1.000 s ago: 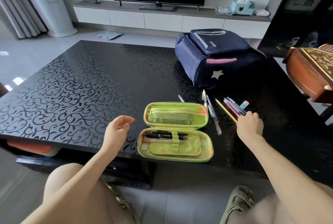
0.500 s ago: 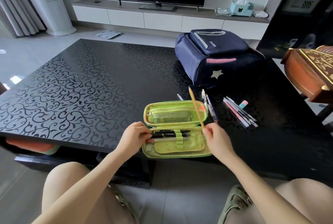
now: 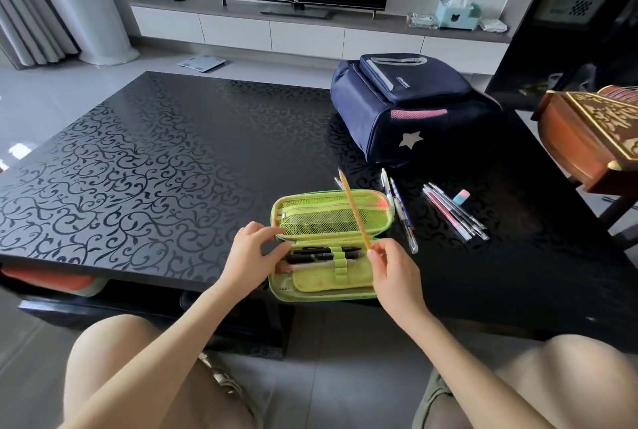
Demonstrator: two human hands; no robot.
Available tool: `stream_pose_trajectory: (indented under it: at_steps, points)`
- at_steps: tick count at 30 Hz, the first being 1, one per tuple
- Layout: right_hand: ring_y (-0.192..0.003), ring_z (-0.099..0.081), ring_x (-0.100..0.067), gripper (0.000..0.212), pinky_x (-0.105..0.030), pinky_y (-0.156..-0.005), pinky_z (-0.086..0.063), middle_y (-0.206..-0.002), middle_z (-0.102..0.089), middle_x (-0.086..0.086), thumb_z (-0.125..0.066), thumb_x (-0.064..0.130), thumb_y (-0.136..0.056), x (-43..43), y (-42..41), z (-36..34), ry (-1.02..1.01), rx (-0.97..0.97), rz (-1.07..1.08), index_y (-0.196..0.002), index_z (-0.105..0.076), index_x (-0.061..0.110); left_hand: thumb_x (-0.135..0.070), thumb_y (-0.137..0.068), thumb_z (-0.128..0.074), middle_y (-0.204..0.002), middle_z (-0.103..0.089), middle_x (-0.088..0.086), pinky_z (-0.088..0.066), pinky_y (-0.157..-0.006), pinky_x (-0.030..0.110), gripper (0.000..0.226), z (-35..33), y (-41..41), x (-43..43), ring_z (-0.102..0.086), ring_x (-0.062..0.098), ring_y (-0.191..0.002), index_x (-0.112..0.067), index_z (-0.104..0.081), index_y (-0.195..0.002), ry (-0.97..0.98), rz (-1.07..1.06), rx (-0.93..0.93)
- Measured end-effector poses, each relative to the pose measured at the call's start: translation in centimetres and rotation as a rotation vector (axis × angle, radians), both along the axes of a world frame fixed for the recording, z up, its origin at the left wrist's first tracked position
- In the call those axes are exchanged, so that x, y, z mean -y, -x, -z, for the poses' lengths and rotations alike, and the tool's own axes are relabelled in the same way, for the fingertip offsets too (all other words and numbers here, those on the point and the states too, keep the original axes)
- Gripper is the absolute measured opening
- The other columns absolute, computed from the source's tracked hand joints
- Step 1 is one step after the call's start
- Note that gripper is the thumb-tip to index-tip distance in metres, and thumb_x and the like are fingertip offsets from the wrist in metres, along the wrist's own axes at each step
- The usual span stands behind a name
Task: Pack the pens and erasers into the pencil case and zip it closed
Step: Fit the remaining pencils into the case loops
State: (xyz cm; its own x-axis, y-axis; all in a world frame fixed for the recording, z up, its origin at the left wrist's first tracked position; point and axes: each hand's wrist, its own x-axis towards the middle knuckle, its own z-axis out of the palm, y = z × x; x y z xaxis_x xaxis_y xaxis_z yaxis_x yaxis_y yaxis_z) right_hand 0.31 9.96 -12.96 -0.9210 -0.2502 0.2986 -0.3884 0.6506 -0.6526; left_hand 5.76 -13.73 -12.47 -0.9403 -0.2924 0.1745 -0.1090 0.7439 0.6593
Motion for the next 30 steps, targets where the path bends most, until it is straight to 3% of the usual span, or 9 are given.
stream_pose_trajectory:
  at_steps: [4, 8, 10, 12, 13, 15, 17, 22, 30]
  points:
    - [-0.070, -0.052, -0.001, 0.005, -0.010, -0.064, -0.041, -0.077, -0.055, 0.012, -0.053, 0.017, -0.094, 2.9, -2.6, -1.7, 0.257, 0.265, -0.156, -0.092, -0.056, 0.015, -0.033, -0.091, -0.054, -0.111, -0.064, -0.010, -0.052, -0.084, 0.027, 0.029, -4.7, -0.6, -4.5, -0.060, 0.007, -0.102, -0.024, -0.062, -0.117, -0.410, 0.103, 0.013]
    - [-0.059, -0.050, -0.003, 0.012, -0.020, -0.059, -0.041, -0.071, -0.056, 0.006, -0.050, 0.017, -0.095, 4.4, -3.8, -2.3, 0.381, 0.450, -0.256, -0.085, -0.057, 0.015, -0.016, -0.088, -0.060, -0.085, -0.071, 0.000, -0.053, -0.079, 0.027, 0.016, -6.3, -1.1, -7.4, -0.067, 0.013, -0.084, -0.012, -0.069, -0.101, -0.779, 0.096, -0.105]
    - [-0.072, -0.056, -0.001, 0.012, -0.017, -0.065, -0.044, -0.082, -0.061, 0.009, -0.050, 0.023, -0.096, 3.8, -3.9, -2.1, 0.315, 0.456, -0.290, -0.093, -0.060, 0.017, -0.011, -0.085, -0.064, -0.075, -0.070, -0.001, -0.053, -0.069, 0.023, 0.012, -6.4, -1.4, -7.3, -0.067, 0.016, -0.073, -0.015, -0.071, -0.093, -0.820, 0.059, -0.132]
    - [-0.088, -0.058, -0.004, 0.019, -0.017, -0.074, -0.044, -0.096, -0.064, 0.009, -0.051, 0.029, -0.095, 2.2, -3.2, -1.4, 0.151, 0.313, -0.238, -0.104, -0.062, 0.017, -0.009, -0.083, -0.066, -0.074, -0.068, -0.004, -0.051, -0.065, 0.016, 0.014, -5.8, -1.7, -5.8, -0.067, 0.014, -0.070, -0.021, -0.072, -0.087, -0.657, 0.020, -0.179]
    - [-0.090, -0.058, -0.007, 0.024, -0.020, -0.074, -0.044, -0.098, -0.065, 0.007, -0.051, 0.031, -0.094, 1.2, -2.6, -1.0, 0.075, 0.199, -0.185, -0.107, -0.063, 0.014, -0.008, -0.082, -0.067, -0.075, -0.066, -0.005, -0.049, -0.065, 0.012, 0.014, -5.1, -1.9, -4.6, -0.064, 0.012, -0.068, -0.020, -0.073, -0.087, -0.456, 0.032, -0.214]
    - [-0.087, -0.058, -0.013, 0.024, -0.025, -0.072, -0.044, -0.094, -0.066, 0.003, -0.054, 0.027, -0.090, -1.0, -1.3, -0.3, -0.044, 0.028, -0.085, -0.104, -0.065, 0.011, -0.011, -0.081, -0.068, -0.074, -0.060, -0.007, -0.040, -0.065, 0.006, 0.010, -3.6, -2.6, -2.1, -0.055, 0.008, -0.066, -0.015, -0.075, -0.088, -0.026, 0.110, -0.237]
    - [-0.083, -0.060, -0.020, 0.016, -0.031, -0.070, -0.046, -0.088, -0.068, 0.000, -0.059, 0.019, -0.087, -2.8, -0.2, 0.3, -0.129, -0.042, -0.035, -0.099, -0.066, 0.009, -0.017, -0.081, -0.063, -0.072, -0.058, -0.005, -0.037, -0.064, 0.010, 0.015, -2.0, -3.8, -0.3, -0.047, 0.008, -0.068, -0.013, -0.075, -0.087, 0.173, 0.180, -0.180]
    - [-0.073, -0.060, -0.025, 0.011, -0.038, -0.067, -0.048, -0.079, -0.068, 0.001, -0.064, 0.013, -0.082, -3.6, 0.6, 1.3, -0.214, -0.146, -0.046, -0.092, -0.067, 0.010, -0.028, -0.085, -0.049, -0.067, -0.057, -0.005, -0.046, -0.056, 0.035, 0.027, -0.1, -4.6, 0.9, -0.040, 0.013, -0.067, -0.020, -0.075, -0.085, 0.360, 0.243, -0.150]
    - [-0.072, -0.061, -0.023, 0.011, -0.033, -0.065, -0.041, -0.078, -0.067, 0.003, -0.069, 0.010, -0.079, -3.4, 1.0, 1.8, -0.248, -0.179, -0.055, -0.090, -0.067, 0.012, -0.008, -0.071, -0.075, -0.063, -0.056, -0.007, -0.038, -0.057, 0.028, 0.016, -0.1, -2.0, -2.5, -0.038, 0.013, -0.068, -0.023, -0.072, -0.073, 0.406, 0.302, -0.115]
